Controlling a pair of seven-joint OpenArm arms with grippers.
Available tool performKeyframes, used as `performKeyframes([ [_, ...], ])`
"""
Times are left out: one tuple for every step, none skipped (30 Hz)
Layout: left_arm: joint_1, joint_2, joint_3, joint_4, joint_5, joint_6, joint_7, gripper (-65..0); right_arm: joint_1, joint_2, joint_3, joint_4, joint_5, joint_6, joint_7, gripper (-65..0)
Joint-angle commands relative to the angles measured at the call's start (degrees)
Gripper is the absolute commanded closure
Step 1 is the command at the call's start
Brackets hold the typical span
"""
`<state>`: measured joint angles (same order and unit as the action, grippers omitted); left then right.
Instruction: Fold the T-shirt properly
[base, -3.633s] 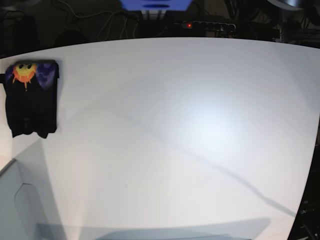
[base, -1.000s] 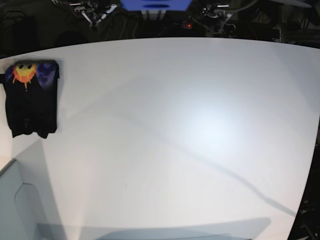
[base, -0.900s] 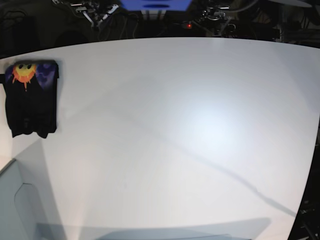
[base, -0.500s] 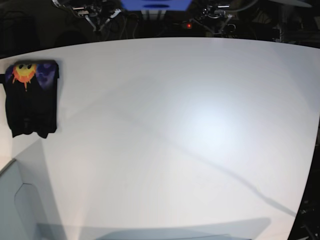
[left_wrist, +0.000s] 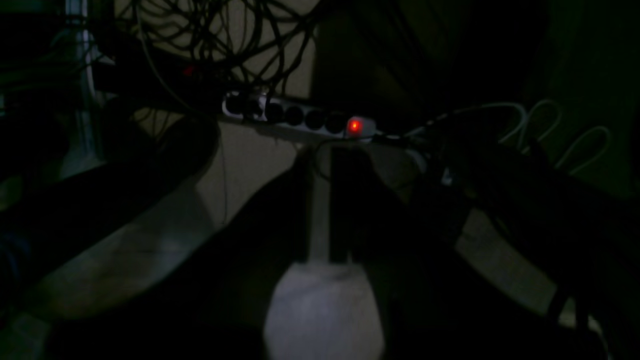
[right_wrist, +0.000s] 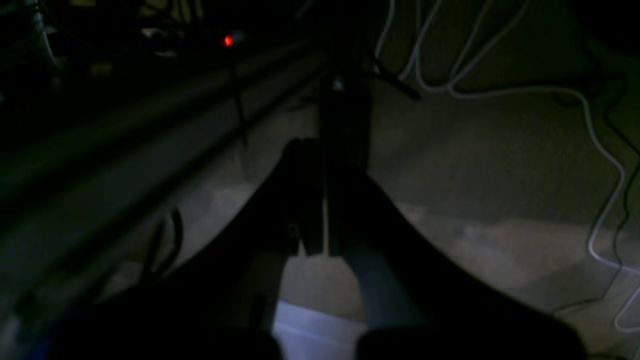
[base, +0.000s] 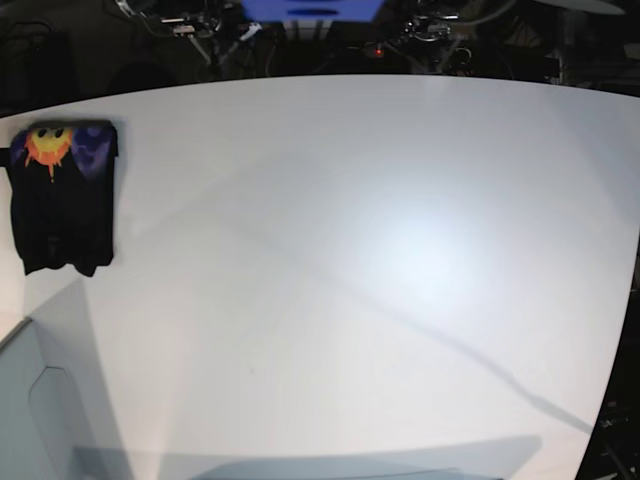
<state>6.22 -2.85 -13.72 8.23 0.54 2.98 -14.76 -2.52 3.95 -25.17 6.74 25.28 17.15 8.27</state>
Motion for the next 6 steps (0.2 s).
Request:
performKeyframes([
  [0.2, -0.2, 0.0, 0.1, -0.1, 0.0, -0.3, -6.5, -0.1, 0.1, 0.1, 0.2, -0.1, 0.6, 0.5, 0.0],
  [0.2, -0.3, 0.1, 0.1, -0.1, 0.0, -0.3, -6.5, -0.1, 0.1, 0.1, 0.2, -0.1, 0.6, 0.7, 0.0],
  [0.2, -0.3, 0.1, 0.1, -0.1, 0.0, -0.2, -6.5, -0.1, 0.1, 0.1, 0.2, -0.1, 0.6, 0.7, 0.0],
  [0.2, -0.3, 0.1, 0.1, -0.1, 0.0, -0.2, -6.5, -0.1, 0.1, 0.1, 0.2, -0.1, 0.6, 0.8, 0.0],
  [0.2, -0.3, 0.2, 0.1, -0.1, 0.0, -0.2, -6.5, -0.1, 0.0, 0.1, 0.2, -0.1, 0.5, 0.9, 0.0],
  [0.2, -0.3, 0.8, 0.1, -0.1, 0.0, -0.2, -6.5, -0.1, 0.0, 0.1, 0.2, -0.1, 0.5, 0.9, 0.0],
])
